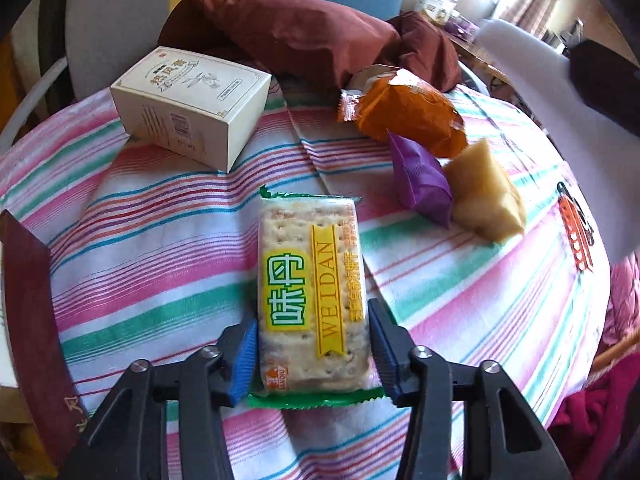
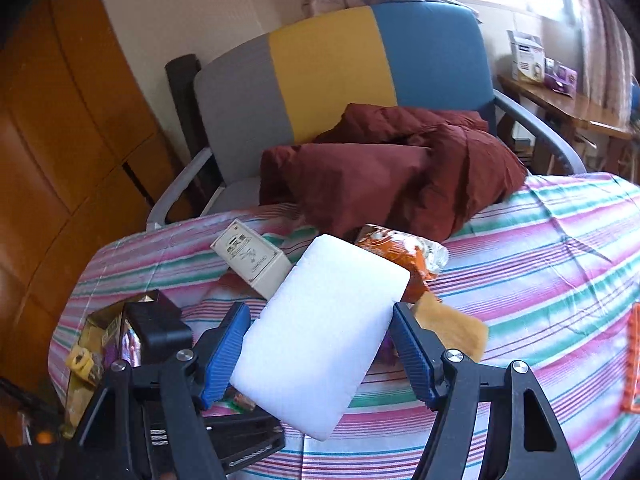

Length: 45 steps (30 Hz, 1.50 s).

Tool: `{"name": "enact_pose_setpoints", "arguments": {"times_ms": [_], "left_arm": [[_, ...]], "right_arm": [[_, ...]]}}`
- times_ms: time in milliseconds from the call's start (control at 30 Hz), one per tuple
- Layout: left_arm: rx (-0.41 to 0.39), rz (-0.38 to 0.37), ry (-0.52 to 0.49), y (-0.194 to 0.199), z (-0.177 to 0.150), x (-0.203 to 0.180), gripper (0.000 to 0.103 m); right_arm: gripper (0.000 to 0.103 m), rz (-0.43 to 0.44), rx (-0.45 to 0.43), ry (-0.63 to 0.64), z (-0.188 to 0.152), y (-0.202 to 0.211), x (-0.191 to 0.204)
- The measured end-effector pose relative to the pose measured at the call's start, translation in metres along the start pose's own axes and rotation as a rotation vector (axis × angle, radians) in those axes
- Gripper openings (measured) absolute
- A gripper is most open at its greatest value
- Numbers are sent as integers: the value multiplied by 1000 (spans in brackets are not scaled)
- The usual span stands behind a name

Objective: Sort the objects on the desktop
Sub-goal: 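Carry the white block and cracker packet over the gold tray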

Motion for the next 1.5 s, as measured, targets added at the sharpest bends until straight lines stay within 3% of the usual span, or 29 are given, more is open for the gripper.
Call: {"name": "enact_pose_setpoints", "arguments": {"times_ms": [167,300,500,667,1100,1333,1500], "left_arm": [[-34,21,-56,16,-15,-5,49],[-113,46,-103,45,-21,-13,49],[-208,88,-91,90,-27,1,49],[-263,132,-43,112,-23,15,49],[-319,227,81,158,-65,99,49],[-320,255,173,177,-97,143,49],[-330,273,259,193,-120,181,49]], "right_arm": [[72,-1,22,28,-5,-7,4],[72,6,32,40,-8,-10,6],[72,6,51,67,-14,-14,11],[72,4,70,94,-19,-20,18],[72,12,146,220,-47,-39,56],[72,80,139,221,-50,-31,84],[72,158,149,261,-58,-21,131]]}}
Point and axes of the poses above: each gripper's, at about its wrist camera, not at the fingertips, and y roughly against the way its jaws point, x to its left, z to its top, the point moved 8 cm from there along -y, roughly the way its jaws point, and after that the axes turned 1 degree about -y, right-handed, at the moved point
